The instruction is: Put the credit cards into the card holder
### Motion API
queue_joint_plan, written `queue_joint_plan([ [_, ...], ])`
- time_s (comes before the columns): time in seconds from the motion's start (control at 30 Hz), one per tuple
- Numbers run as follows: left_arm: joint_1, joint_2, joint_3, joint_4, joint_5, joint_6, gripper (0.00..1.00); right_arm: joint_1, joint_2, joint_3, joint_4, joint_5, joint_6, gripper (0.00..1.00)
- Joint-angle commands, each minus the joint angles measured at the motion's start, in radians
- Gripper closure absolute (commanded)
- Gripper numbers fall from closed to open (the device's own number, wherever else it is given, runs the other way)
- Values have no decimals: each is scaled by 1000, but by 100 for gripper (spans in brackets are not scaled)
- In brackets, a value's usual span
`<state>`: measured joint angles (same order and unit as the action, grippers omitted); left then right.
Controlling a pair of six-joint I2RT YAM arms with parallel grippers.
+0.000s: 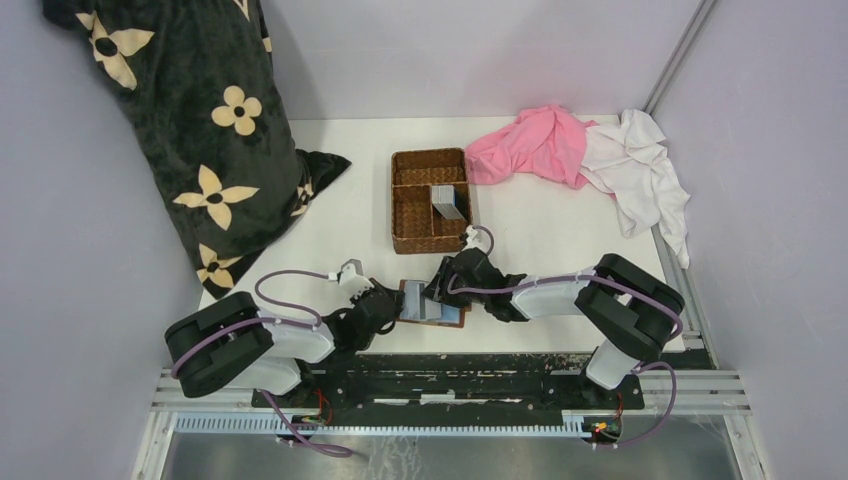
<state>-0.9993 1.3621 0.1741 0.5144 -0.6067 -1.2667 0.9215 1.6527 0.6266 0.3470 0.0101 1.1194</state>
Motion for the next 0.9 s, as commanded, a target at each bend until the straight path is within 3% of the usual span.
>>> queue_joint_plan([
  [0.0, -53, 31, -78, -264, 164, -5, 95, 58, 60, 32, -109, 48, 0, 55],
  [0.53, -138, -102, -129, -298, 132, -65, 95, 152, 113, 141, -264, 146, 34, 53],
  [0.87, -140, -115, -112, -325, 94, -63, 95, 199, 168, 272, -397, 126, -75, 49],
])
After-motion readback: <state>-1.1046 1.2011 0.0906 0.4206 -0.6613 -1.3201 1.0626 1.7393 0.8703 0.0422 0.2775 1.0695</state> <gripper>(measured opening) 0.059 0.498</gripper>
